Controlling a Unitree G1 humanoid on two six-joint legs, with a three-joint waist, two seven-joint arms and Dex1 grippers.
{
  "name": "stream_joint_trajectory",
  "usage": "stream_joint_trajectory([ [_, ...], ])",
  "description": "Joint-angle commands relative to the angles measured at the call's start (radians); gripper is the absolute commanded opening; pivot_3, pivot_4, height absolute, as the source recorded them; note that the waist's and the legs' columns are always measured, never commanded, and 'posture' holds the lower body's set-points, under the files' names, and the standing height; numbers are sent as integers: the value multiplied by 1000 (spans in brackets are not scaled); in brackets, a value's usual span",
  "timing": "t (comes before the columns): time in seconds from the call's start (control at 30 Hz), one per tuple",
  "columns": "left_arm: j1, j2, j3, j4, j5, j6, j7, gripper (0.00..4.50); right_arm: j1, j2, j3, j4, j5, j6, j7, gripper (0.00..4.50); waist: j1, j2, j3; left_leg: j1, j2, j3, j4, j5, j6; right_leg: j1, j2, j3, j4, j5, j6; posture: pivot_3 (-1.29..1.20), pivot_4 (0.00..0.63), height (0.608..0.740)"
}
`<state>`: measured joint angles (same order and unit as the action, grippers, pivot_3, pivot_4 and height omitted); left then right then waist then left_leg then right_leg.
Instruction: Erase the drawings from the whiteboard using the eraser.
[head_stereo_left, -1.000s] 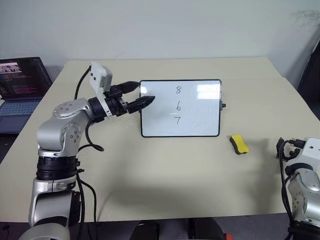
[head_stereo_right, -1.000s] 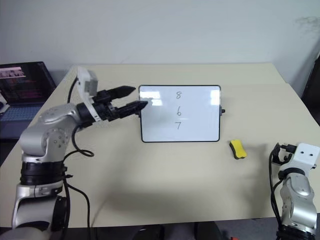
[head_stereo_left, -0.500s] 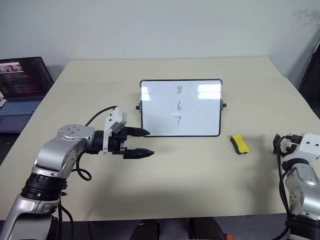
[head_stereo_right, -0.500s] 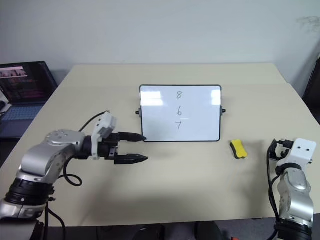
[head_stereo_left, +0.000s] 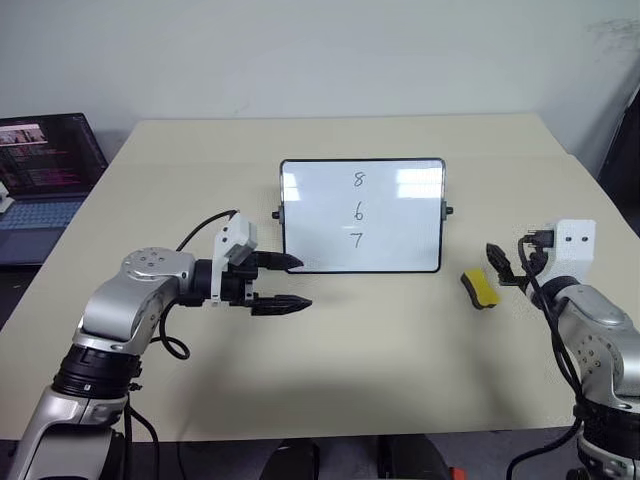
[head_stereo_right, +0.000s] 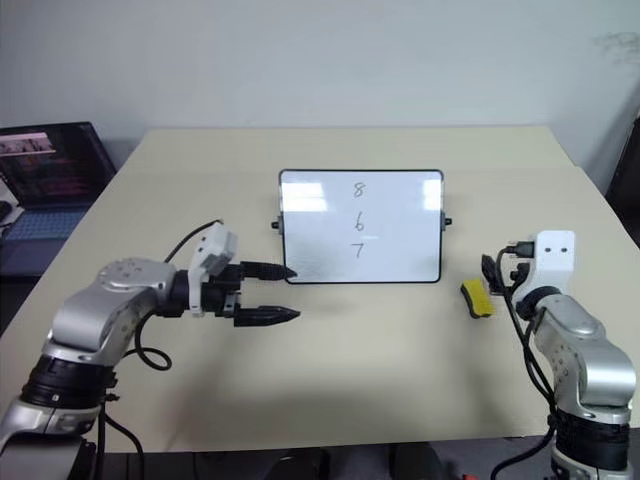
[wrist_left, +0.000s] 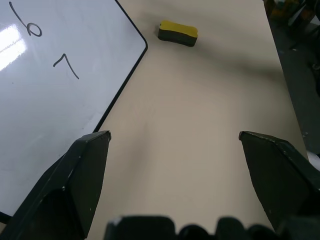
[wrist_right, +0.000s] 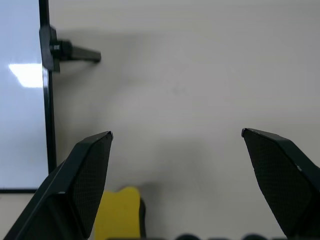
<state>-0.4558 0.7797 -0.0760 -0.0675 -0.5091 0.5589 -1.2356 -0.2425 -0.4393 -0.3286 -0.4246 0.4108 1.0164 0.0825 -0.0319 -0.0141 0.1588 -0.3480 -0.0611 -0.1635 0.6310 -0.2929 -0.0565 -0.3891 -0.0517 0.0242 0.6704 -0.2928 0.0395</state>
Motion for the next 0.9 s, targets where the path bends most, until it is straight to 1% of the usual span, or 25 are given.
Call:
stream_joint_trajectory([
  [0.03, -10, -5, 18, -24, -2, -16, 2, 4500, -47, 30, -26, -86, 40, 129, -33, 4449, -1, 0, 0, 0, 0, 0, 0, 0, 0, 0, 0, 0, 0, 0, 0, 0, 150, 740],
  [0.23, 7, -6, 26, -41, 0, -14, 12, 4500, -75, 130, -69, -132, 59, 281, -90, 4449, 0, 0, 0, 0, 0, -1, 0, 0, 0, -1, 0, 1, 1, 0, 0, 0, 150, 740],
  [0.43, 17, 2, 35, -53, -2, -10, 18, 4500, -58, 145, -49, -151, 41, 320, -85, 4449, -1, 0, 0, 0, 0, -1, 0, 0, 0, -2, 0, 2, 2, 0, 0, 0, 150, 740],
  [0.6, 20, 12, 39, -65, -7, -2, 22, 4500, -21, 152, -34, -146, 36, 332, -73, 4449, -1, 0, 0, 0, 0, 0, 0, 0, 0, -2, 0, 3, 2, 0, 0, 0, 150, 740],
  [0.67, 20, 14, 40, -66, -7, -2, 23, 4500, -7, 148, -25, -142, 32, 322, -68, 4449, -1, 0, 0, 0, 0, 0, 0, 0, 0, -2, 0, 8, 2, 0, 0, 0, 150, 740],
  [0.9, 22, 18, 39, -67, -4, -2, 29, 4500, 64, 146, 24, -95, -7, 244, -50, 4449, -1, 0, 0, 0, 0, 2, 0, 0, 0, -5, 1, 11, 4, 0, 0, 0, 150, 740],
])
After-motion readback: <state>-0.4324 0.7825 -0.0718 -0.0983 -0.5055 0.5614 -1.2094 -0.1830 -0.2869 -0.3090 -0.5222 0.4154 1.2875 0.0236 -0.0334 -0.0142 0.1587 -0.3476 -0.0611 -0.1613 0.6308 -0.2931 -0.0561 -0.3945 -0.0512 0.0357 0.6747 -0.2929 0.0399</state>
